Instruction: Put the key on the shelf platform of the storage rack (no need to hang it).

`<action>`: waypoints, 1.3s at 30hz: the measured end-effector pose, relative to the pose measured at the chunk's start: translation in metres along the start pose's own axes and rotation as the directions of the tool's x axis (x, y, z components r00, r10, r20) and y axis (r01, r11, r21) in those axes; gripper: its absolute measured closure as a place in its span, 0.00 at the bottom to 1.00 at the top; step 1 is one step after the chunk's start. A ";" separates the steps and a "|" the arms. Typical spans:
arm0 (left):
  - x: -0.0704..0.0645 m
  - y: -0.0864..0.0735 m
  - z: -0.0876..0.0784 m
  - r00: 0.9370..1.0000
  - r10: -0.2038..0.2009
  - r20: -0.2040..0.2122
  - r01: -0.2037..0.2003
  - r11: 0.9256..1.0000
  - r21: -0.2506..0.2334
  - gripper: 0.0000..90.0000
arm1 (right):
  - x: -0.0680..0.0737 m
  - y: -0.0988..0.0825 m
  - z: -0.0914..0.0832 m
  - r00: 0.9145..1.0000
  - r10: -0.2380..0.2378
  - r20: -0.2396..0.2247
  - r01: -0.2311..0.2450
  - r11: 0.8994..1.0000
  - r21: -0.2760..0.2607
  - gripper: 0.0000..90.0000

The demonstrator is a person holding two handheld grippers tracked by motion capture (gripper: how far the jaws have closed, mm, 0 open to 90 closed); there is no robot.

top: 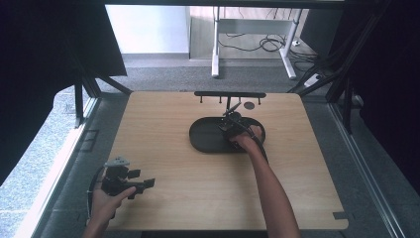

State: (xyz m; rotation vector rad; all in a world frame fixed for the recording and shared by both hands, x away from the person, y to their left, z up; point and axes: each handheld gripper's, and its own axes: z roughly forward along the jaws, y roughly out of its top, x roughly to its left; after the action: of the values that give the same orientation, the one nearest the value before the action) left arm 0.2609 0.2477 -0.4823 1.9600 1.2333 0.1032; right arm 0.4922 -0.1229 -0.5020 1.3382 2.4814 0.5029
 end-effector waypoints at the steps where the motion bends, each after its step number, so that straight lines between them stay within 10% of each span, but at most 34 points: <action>1: 0.000 0.000 0.000 1.000 0.000 0.000 0.000 1.000 0.001 0.25 | 0.000 0.000 0.000 1.000 0.000 -0.001 0.000 1.000 0.002 0.49; 24: -0.003 0.001 0.002 1.000 0.008 -0.002 -0.008 1.000 0.004 0.25 | 0.012 -0.018 -0.077 0.994 -0.091 -0.065 0.078 0.981 -0.177 0.45; 39: -0.005 0.001 0.003 1.000 0.014 -0.008 -0.014 1.000 0.007 0.25 | 0.015 -0.087 -0.105 0.976 -0.133 -0.172 0.084 0.960 -0.266 0.45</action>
State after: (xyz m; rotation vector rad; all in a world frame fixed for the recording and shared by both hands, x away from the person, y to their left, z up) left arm 0.2600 0.2420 -0.4820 1.9760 1.2260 0.1142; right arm 0.3774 -0.1723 -0.4459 1.0911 2.5107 0.9284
